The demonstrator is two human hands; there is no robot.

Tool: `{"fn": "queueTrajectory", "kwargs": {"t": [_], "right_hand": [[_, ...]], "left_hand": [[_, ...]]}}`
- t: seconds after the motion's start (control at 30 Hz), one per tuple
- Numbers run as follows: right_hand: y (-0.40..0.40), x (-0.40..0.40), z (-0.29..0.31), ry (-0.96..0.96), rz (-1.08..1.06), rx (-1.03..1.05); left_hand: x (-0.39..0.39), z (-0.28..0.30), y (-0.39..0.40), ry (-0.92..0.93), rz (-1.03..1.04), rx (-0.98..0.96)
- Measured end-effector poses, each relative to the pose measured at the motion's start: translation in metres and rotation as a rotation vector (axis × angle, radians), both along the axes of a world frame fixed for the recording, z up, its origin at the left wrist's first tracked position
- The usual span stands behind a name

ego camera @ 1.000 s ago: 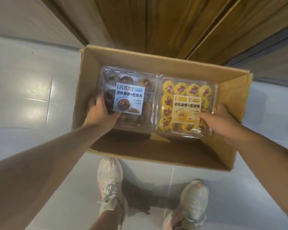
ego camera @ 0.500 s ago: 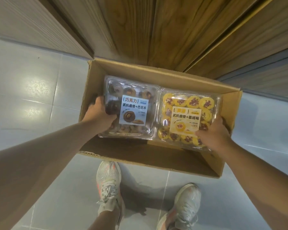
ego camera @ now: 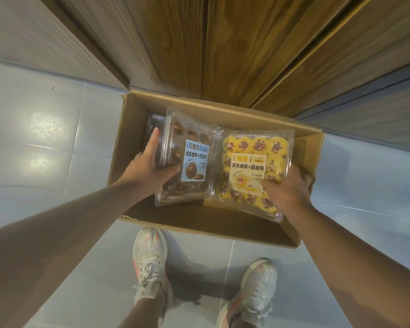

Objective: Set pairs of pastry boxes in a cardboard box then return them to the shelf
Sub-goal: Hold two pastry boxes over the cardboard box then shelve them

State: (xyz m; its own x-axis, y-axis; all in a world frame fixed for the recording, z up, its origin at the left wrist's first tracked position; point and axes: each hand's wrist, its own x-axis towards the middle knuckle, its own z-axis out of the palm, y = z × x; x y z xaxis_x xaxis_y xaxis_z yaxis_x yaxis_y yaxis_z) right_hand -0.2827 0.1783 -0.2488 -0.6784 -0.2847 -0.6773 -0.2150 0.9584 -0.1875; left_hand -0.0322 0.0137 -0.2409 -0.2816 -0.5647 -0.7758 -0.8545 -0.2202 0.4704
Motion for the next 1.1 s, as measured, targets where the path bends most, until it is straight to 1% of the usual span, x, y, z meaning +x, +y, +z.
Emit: {"fn": "queueTrajectory", "kwargs": {"t": [0.03, 0.1, 0.17, 0.23, 0.3, 0.43, 0.53, 0.63, 0.77, 0.9, 1.0, 1.1], "right_hand": [[0.003, 0.000, -0.003, 0.009, -0.004, 0.008], [0.007, 0.000, -0.004, -0.005, 0.003, 0.024], [0.011, -0.003, -0.006, -0.078, -0.031, -0.020], [0.011, -0.008, -0.002, -0.152, -0.078, -0.051], [0.013, -0.011, 0.002, -0.193, -0.095, -0.062], [0.015, -0.006, 0.023, -0.297, -0.161, -0.136], [0.019, -0.001, 0.049, -0.305, -0.168, -0.196], [0.024, 0.001, 0.088, -0.311, -0.168, -0.247], [0.026, -0.005, 0.162, -0.320, -0.178, -0.313], [0.027, -0.015, 0.243, -0.337, -0.159, -0.388], [0.035, -0.020, 0.302, -0.339, -0.158, -0.427], [0.043, -0.025, 0.370, -0.366, -0.186, -0.463]], "left_hand": [[0.002, -0.004, -0.001, 0.031, 0.012, 0.022], [0.004, -0.011, -0.001, 0.034, 0.018, 0.032], [0.003, -0.013, 0.002, -0.008, 0.005, 0.007], [0.002, -0.013, 0.003, -0.056, 0.016, 0.011], [0.002, -0.012, 0.003, -0.066, 0.035, 0.032], [0.001, 0.007, -0.002, -0.076, 0.000, -0.001], [0.005, 0.034, -0.007, -0.042, -0.020, -0.033], [0.005, 0.075, -0.015, 0.023, 0.059, 0.005], [0.011, 0.150, -0.015, 0.050, 0.118, 0.041], [0.017, 0.239, -0.010, 0.113, 0.238, 0.059], [0.017, 0.311, -0.001, 0.193, 0.276, 0.061], [0.021, 0.384, 0.010, 0.268, 0.312, 0.021]]}}
